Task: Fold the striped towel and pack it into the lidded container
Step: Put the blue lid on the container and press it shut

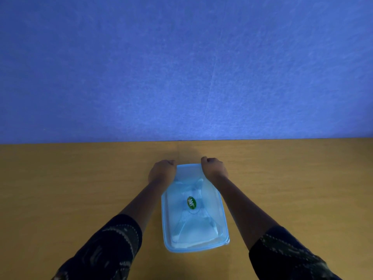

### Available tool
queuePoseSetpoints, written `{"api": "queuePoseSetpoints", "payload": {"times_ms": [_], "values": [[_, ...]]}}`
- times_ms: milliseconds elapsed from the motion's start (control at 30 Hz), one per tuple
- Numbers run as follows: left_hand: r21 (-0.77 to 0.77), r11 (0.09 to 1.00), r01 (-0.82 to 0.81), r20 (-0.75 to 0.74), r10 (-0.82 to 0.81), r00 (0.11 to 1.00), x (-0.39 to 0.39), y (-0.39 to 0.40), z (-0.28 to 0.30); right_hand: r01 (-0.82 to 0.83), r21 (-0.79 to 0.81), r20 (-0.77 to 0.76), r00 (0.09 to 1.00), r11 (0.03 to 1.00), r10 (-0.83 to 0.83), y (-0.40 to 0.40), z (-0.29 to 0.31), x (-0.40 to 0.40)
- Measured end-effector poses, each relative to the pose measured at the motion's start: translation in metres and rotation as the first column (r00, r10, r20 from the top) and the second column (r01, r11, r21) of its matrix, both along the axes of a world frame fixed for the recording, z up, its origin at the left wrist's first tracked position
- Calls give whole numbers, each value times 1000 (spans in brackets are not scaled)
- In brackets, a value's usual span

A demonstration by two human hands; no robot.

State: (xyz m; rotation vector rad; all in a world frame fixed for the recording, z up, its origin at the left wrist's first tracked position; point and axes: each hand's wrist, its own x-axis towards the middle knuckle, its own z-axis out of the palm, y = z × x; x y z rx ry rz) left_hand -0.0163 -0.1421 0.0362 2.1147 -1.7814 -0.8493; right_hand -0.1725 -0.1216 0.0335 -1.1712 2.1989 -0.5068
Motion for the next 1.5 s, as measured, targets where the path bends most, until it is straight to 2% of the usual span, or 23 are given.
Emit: {"api": "queuePoseSetpoints", "payload": {"times_ms": [167,300,533,900,1067,1367,1500], "values": [[-34,999,2,55,-1,998,-1,3,1,-60,14,-14,998,998,60,13,4,1],[-75,997,-10,72,16,997,-1,4,0,-32,-6,12,999,999,32,50,0,1],[-309,951,-6,30,16,999,5,14,5,79,-89,97,993,993,-70,105,-10,8],[-154,980,-123,-214,88,973,33,124,-10,151,-159,185,975,976,-120,101,-15,6],[-150,974,-167,-253,126,959,37,160,-17,180,-165,242,960,970,-137,103,-12,8],[-166,957,-238,-252,193,948,29,163,-9,189,-107,313,938,976,-148,134,-10,13],[-178,952,-250,-234,206,950,30,165,-8,240,-200,324,931,950,-167,173,-21,26]]}}
